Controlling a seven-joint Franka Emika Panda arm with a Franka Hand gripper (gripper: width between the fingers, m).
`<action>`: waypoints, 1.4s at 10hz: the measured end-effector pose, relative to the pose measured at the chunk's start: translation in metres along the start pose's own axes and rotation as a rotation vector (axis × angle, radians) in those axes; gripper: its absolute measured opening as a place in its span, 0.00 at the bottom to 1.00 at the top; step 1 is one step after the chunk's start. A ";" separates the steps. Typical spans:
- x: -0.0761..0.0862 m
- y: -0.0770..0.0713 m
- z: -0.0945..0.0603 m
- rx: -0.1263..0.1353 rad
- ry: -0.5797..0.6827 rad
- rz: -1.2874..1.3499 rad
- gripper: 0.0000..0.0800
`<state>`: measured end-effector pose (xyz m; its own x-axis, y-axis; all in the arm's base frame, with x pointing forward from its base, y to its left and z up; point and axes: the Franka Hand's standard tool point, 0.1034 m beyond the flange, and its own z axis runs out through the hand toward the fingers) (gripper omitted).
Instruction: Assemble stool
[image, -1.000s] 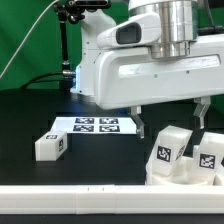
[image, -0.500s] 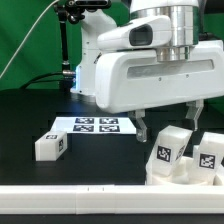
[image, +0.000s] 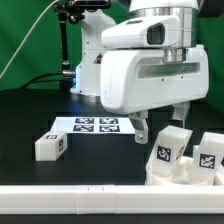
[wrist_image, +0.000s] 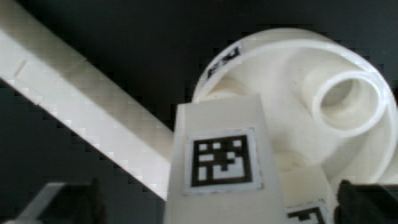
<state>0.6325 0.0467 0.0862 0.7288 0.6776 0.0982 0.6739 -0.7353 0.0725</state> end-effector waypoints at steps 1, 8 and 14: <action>0.000 0.000 0.000 0.000 0.000 0.007 0.65; -0.001 0.001 0.000 0.000 0.000 0.168 0.42; -0.002 0.002 0.002 -0.013 0.039 0.770 0.42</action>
Offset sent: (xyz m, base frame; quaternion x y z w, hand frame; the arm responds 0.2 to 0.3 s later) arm 0.0000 0.0000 0.0000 0.0000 0.0000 0.0000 1.0000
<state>0.6327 0.0441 0.0840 0.9867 -0.0262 0.1602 -0.0235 -0.9995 -0.0189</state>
